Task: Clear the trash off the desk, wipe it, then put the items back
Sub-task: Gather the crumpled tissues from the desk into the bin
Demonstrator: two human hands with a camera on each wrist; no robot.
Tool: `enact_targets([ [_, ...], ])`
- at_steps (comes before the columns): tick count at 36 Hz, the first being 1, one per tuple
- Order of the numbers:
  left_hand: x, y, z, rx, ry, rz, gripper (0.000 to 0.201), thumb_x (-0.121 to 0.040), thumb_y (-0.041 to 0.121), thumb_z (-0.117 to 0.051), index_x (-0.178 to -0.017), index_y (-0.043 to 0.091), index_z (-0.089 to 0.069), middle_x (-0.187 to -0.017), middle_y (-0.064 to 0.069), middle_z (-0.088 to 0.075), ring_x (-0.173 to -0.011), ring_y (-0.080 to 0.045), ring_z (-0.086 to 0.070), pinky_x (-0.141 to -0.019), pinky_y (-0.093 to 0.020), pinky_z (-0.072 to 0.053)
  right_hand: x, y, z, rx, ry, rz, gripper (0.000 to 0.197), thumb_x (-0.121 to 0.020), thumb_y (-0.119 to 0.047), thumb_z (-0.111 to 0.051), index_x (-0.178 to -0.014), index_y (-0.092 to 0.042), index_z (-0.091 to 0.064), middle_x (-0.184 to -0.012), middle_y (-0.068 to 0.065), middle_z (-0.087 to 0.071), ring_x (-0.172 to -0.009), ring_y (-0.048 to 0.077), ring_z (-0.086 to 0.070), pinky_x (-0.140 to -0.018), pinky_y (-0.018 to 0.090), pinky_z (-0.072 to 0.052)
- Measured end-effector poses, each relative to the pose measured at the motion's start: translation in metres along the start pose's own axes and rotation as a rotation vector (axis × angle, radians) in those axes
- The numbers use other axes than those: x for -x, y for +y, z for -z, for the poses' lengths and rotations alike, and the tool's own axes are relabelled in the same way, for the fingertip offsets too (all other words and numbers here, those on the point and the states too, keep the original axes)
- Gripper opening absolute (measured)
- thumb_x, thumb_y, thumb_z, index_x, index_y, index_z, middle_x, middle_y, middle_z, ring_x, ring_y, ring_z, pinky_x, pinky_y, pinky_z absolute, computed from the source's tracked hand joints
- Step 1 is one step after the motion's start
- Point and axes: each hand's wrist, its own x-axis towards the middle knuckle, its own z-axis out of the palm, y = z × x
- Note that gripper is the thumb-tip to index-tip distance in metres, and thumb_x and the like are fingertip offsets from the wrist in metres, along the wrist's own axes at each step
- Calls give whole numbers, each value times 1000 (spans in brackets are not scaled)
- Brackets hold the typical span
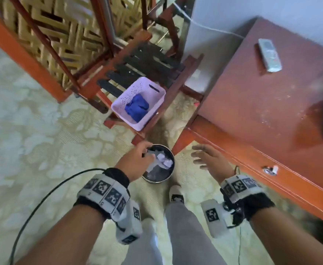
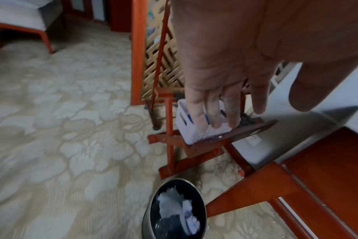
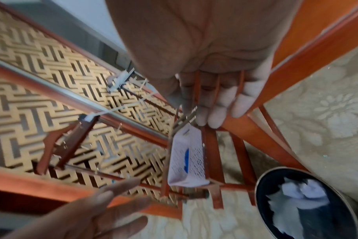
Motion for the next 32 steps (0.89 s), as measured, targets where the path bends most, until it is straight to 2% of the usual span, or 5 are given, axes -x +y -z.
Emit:
enact_targets([
  [10,70,91,-11,-183,-151,-322,37,-96,25,-51,-132,27,-46,-134,-2,-52,-118,-16,-50,-106,-35,-37,130,-25,70,-89,182,38,21,-97,-13,-46,-111,-18,-60,-101,3,-68,-85,21,-64,-74,32,-49],
  [16,96,185,-66,-294,-220,-548,35,-96,29,-50,-131,27,-46,-133,-1,-50,-112,-16,-52,-94,-29,-38,194,-20,149,-193,396,40,20,-95,-8,-47,-107,-17,-61,-90,3,-67,-72,15,-61,-69,29,-44],
  [20,110,239,-119,-394,-264,-663,36,-96,33,-49,-132,28,-46,-131,2,-53,-114,-15,-53,-98,-32,-39,230,5,204,-233,516,20,22,-95,-10,-45,-97,-26,-60,-98,2,-68,-72,15,-61,-69,29,-45],
  [28,123,311,-271,-486,-384,-778,35,-96,29,-49,-131,26,-47,-130,0,-55,-116,-15,-54,-95,-28,-40,277,89,315,-313,684,-66,21,-96,-11,-46,-113,-16,-56,-99,2,-66,-74,15,-61,-65,27,-47],
  [32,124,336,-355,-535,-455,-743,35,-97,30,-47,-132,25,-45,-133,0,-53,-118,-15,-52,-95,-27,-39,292,140,372,-306,710,-134,22,-95,-18,-50,-117,-21,-54,-107,3,-66,-82,18,-65,-77,38,-53],
])
